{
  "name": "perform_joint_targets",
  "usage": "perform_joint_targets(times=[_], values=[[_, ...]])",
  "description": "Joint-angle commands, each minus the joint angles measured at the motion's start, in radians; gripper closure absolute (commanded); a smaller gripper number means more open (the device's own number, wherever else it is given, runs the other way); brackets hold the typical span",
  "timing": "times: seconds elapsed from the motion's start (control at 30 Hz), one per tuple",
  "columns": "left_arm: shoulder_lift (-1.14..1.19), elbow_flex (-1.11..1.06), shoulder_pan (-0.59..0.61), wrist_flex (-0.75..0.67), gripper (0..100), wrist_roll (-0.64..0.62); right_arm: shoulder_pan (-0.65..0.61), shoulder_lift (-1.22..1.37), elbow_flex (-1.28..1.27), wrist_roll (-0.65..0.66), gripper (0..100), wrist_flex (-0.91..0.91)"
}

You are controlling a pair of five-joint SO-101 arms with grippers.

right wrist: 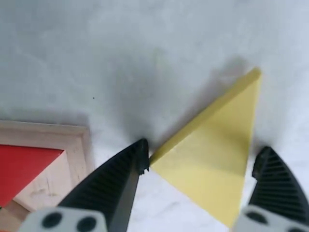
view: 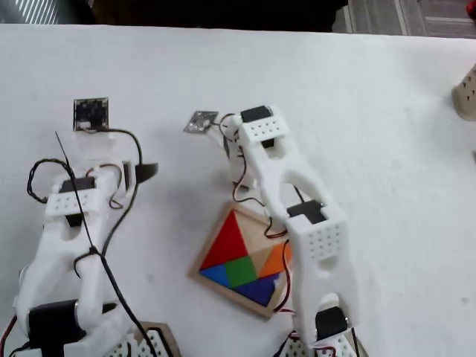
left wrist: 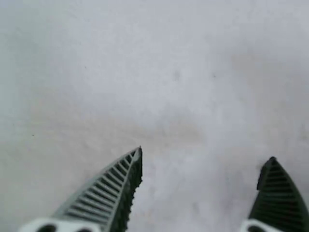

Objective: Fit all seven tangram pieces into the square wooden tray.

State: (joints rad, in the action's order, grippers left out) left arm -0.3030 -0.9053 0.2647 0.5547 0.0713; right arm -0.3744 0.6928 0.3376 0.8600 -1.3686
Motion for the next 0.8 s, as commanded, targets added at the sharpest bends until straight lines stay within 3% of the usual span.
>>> perform_joint_targets(times=[0.0,0.77], values=[[-0.044,0.005,0.005,-0.026,63,0.008,0.042,-0.002,0.026,0.025,66.9,-0.021],[-0.044,0.005,0.005,-0.026,63,0.008,0.056,0.001,0.028,0.000,69.8,-0.001]])
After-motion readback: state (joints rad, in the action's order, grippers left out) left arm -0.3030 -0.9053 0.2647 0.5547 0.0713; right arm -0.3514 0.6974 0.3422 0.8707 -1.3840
